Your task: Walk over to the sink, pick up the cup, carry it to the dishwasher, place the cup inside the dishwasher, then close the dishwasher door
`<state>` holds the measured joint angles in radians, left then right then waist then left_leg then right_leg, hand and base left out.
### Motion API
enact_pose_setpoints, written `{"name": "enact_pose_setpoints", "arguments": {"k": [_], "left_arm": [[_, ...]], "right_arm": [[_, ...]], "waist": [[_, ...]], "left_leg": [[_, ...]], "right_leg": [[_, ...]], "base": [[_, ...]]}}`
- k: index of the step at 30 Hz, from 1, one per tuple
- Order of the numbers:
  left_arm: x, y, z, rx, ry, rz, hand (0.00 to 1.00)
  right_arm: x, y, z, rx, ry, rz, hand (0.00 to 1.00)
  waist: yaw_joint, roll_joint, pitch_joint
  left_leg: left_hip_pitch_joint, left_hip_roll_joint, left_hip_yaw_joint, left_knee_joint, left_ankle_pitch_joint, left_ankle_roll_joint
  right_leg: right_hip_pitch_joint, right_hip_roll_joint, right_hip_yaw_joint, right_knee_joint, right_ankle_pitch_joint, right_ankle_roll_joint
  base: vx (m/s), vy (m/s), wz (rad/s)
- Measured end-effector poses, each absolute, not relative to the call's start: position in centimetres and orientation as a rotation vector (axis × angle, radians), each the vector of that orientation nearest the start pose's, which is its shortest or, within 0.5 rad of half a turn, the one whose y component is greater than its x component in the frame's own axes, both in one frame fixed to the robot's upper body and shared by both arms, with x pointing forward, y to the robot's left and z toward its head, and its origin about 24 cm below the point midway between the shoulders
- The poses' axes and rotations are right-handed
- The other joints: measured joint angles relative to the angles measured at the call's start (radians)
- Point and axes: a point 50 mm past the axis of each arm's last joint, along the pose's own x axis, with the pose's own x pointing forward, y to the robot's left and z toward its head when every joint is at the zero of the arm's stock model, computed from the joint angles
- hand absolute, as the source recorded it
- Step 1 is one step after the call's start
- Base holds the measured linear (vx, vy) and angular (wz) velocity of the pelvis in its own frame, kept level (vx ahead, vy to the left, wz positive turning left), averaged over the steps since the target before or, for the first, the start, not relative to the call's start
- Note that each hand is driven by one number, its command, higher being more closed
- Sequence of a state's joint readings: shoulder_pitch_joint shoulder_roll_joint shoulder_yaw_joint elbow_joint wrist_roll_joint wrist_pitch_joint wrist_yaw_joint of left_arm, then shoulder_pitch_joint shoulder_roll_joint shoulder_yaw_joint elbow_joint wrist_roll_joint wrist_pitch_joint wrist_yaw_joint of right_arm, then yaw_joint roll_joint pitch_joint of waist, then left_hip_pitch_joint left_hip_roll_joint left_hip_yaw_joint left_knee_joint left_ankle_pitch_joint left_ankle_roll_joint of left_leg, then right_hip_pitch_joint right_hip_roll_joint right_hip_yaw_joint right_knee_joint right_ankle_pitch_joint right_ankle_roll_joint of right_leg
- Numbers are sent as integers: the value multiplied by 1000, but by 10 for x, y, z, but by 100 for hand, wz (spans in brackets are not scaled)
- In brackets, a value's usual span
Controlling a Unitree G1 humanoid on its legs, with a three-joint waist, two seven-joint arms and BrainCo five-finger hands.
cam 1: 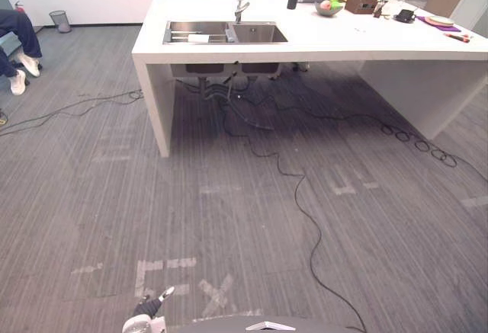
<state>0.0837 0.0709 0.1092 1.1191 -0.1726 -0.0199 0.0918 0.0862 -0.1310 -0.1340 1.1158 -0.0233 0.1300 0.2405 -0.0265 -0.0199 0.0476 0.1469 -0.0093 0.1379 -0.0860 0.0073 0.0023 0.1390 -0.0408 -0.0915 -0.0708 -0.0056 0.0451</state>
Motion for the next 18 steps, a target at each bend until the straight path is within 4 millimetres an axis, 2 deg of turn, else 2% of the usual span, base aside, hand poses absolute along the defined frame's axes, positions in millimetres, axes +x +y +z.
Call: {"name": "enact_pose_setpoints", "arguments": {"k": [8,18], "left_arm": [[81,193,-168,-112,1178,247,0],[79,194,-169,-127,1214,272,0]], "right_arm": [[70,-204,-168,44,1323,44,0],[70,-204,-168,32,1323,55,0]], "waist": [[2,-1,1],[1,-5,5]], "left_leg": [[2,0,-3,0,-1,-2],[9,0,-6,0,-1,-2]], "right_leg": [[8,1,-5,-9,2,0],[16,1,-6,-9,1,2]], "base": [[-11,-26,1],[-13,-11,0]]}}
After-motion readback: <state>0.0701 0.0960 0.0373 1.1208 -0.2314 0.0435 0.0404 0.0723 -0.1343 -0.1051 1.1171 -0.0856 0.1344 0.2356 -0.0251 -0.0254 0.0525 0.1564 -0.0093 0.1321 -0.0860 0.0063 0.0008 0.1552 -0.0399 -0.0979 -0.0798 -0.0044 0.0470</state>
